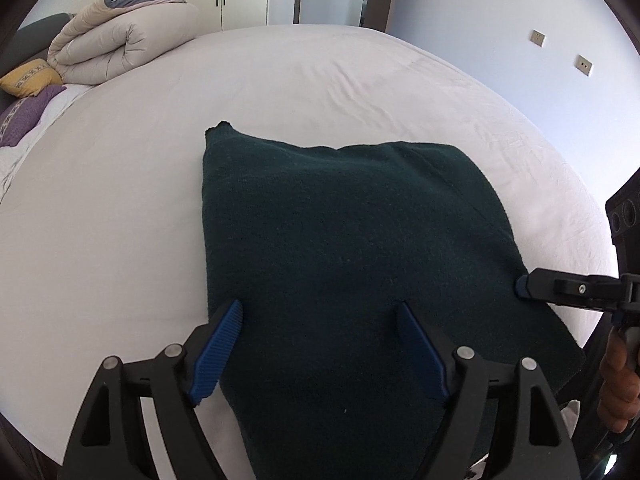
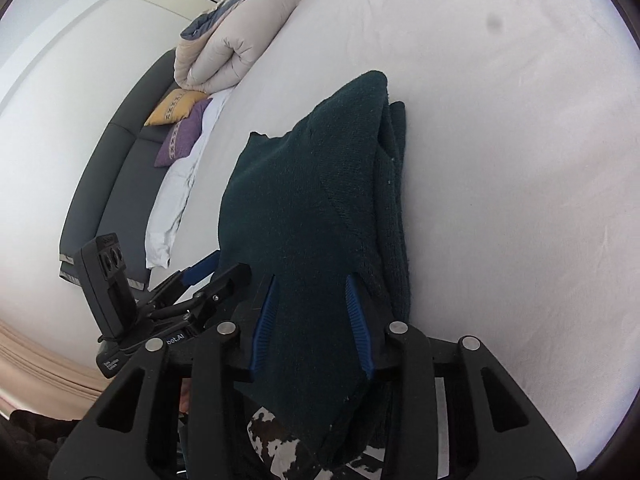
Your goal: Fold small clothes
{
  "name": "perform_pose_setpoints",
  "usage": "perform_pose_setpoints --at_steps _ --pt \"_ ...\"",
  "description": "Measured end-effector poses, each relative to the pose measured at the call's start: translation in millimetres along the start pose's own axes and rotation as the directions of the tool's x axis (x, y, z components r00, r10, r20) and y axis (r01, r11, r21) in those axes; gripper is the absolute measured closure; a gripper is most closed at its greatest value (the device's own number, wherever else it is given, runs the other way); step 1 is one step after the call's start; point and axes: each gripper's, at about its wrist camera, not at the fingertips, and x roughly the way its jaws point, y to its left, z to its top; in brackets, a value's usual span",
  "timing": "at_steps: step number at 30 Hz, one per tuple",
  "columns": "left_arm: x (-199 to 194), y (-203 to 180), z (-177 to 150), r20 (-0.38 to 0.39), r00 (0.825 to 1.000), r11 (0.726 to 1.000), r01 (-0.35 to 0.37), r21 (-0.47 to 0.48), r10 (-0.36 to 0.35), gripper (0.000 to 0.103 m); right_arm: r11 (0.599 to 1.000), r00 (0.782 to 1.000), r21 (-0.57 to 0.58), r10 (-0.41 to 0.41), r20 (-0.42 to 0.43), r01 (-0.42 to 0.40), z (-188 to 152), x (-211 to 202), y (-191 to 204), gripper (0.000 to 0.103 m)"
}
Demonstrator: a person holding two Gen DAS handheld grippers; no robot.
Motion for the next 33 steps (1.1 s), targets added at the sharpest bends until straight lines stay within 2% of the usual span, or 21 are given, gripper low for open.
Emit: perform_pose_setpoints --at_steps 2,5,7,8,9,11,12,13,14,16,17,18,19,20,21,24,26,28,30,31,33 --pt "-9.4 1.4 0.2 0.025 1.0 1.0 0.001 -0.004 -0.001 0.023 1.0 0.999 -0.004 -0.014 0.03 0.014 -2.7 -10.0 1.9 0.068" --pt "-49.2 6.8 -1.0 0.188 0.982 0.999 -0.017 -0.038 0.024 0.028 0.993 0.988 -0.05 -0.102 0.118 0.109 -9.2 -41.0 8.9 0.065" --pt "-83.8 4.2 -3.7 0.33 0.938 0.994 -0.106 -0.029 0.11 0.018 0.978 0.966 -0.098 -0.164 0.202 0.186 -13.0 -66.4 22.6 0.061" --pt "-102.3 2.6 -5.8 0.404 0.904 0.989 -0.145 -0.029 0.144 0.0 0.967 0.95 -0.117 -0.192 0.247 0.226 -14.6 -79.9 31.0 0.058" --pt "-121.2 0.9 -8.2 0.477 0.863 0.985 -0.17 -0.031 0.164 0.0 0.952 0.928 -0.138 -0.222 0.3 0.273 -17.1 -95.9 41.0 0.056" --pt "-155.7 -4.8 -11.6 0.592 0.785 0.979 -0.2 -0.032 0.18 0.0 0.912 0.868 -0.174 -0.275 0.414 0.372 -19.8 -117.1 65.8 0.043" --pt "-171.0 -8.6 -12.1 0.628 0.756 0.976 -0.216 -0.031 0.187 0.0 0.887 0.829 -0.188 -0.292 0.478 0.421 -22.0 -127.5 80.3 0.038" --pt "-184.9 -13.2 -11.7 0.652 0.732 0.971 -0.236 -0.034 0.201 0.0 0.863 0.785 -0.198 -0.298 0.543 0.464 -25.6 -138.5 95.2 0.026" --pt "-196.9 -17.0 -9.8 0.666 0.716 0.967 -0.252 -0.029 0.207 0.0 0.841 0.738 -0.21 -0.286 0.611 0.499 -30.6 -148.5 110.5 0.014" --pt "-220.2 -26.4 -6.2 0.691 0.688 0.957 -0.289 -0.018 0.221 0.0 0.804 0.633 -0.219 -0.235 0.738 0.553 -42.2 -177.7 135.3 0.001" --pt "-231.6 -30.8 -4.4 0.705 0.669 0.949 -0.315 -0.019 0.236 0.0 0.785 0.565 -0.217 -0.195 0.802 0.58 -50.7 -189.3 148.5 0.0" --pt "-242.3 -34.6 -4.2 0.721 0.646 0.941 -0.336 -0.028 0.252 0.0 0.771 0.509 -0.217 -0.158 0.846 0.599 -56.8 -198.9 161.0 0.0" --pt "-252.0 -36.3 -4.7 0.734 0.62 0.935 -0.351 -0.057 0.277 0.0 0.763 0.477 -0.221 -0.129 0.869 0.608 -59.9 -207.9 171.1 0.0" --pt "-258.8 -35.3 -4.8 0.736 0.609 0.933 -0.35 -0.082 0.294 0.0 0.762 0.468 -0.228 -0.109 0.877 0.606 -61.0 -216.9 179.1 0.0" --pt "-263.3 -34.1 -3.0 0.726 0.624 0.938 -0.337 -0.084 0.289 0.0 0.767 0.472 -0.232 -0.103 0.875 0.598 -60.3 -225.8 185.3 0.0" --pt "-256.4 -23.5 6.1 0.646 0.715 0.956 -0.28 -0.084 0.266 0.0 0.769 0.521 -0.257 -0.113 0.846 0.585 -55.4 -239.0 198.6 0.0" --pt "-238.4 -17.5 7.6 0.572 0.77 0.955 -0.278 -0.099 0.284 0.0 0.743 0.546 -0.275 -0.143 0.826 0.61 -55.0 -234.4 201.9 0.0" --pt "-212.1 -11.6 7.6 0.459 0.831 0.949 -0.29 -0.122 0.313 0.0 0.692 0.566 -0.27 -0.24 0.789 0.67 -53.3 -218.5 201.2 0.0" --pt "-185.7 -6.7 1.3 0.357 0.892 0.96 -0.247 -0.129 0.277 0.0 0.657 0.581 -0.255 -0.34 0.739 0.709 -54.3 -197.3 192.1 0.0" --pt "-173.7 -4.9 -2.1 0.314 0.914 0.966 -0.227 -0.127 0.256 0.0 0.66 0.603 -0.251 -0.38 0.702 0.708 -54.1 -186.4 184.8 0.0" --pt "-147.8 -2.4 -8.5 0.225 0.943 0.967 -0.22 -0.13 0.245 0.0 0.708 0.665 -0.233 -0.425 0.614 0.667 -50.7 -168.6 166.3 0.0"
